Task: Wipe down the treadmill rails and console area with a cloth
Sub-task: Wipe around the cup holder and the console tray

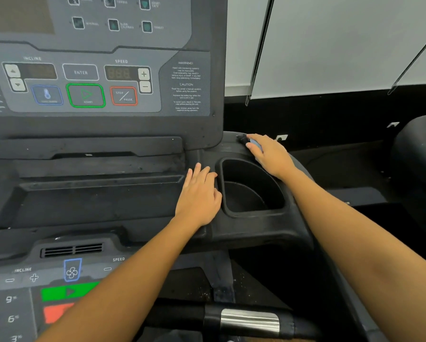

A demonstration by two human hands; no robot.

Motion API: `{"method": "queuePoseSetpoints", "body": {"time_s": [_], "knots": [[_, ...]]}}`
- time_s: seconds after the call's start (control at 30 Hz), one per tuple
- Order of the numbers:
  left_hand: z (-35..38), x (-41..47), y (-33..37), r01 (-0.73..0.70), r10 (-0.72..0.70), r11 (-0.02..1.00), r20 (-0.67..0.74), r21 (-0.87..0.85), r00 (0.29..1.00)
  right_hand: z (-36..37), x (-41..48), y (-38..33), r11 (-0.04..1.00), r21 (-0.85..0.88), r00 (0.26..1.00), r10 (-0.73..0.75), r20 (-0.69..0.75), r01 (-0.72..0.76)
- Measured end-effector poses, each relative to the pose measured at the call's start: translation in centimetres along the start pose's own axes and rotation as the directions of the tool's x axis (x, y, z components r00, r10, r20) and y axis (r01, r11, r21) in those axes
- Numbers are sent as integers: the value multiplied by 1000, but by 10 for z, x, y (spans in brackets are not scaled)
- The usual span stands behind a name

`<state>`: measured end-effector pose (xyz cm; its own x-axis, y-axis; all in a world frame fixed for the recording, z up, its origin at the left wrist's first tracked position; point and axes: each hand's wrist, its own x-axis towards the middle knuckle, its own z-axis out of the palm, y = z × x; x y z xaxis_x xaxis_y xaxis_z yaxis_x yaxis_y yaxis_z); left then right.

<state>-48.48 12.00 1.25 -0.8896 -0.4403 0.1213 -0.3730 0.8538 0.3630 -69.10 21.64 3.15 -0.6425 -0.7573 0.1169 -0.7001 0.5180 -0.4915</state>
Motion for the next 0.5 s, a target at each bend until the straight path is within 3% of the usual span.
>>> {"method": "queuePoseSetpoints", "body": {"time_s": [0.27,0.4,0.5], "knots": [[0,0,0,4,-4,1000,1,19,1000,0,-45,20,988,-75,979,122,-164,-136],[0,0,1,-3,3,999,2,37,1000,3,-20,14,984,-62,980,160,-117,-168],[0,0,3,0,0,999,1,49,1000,2,8,7,969,66,970,241,-42,-238]]}}
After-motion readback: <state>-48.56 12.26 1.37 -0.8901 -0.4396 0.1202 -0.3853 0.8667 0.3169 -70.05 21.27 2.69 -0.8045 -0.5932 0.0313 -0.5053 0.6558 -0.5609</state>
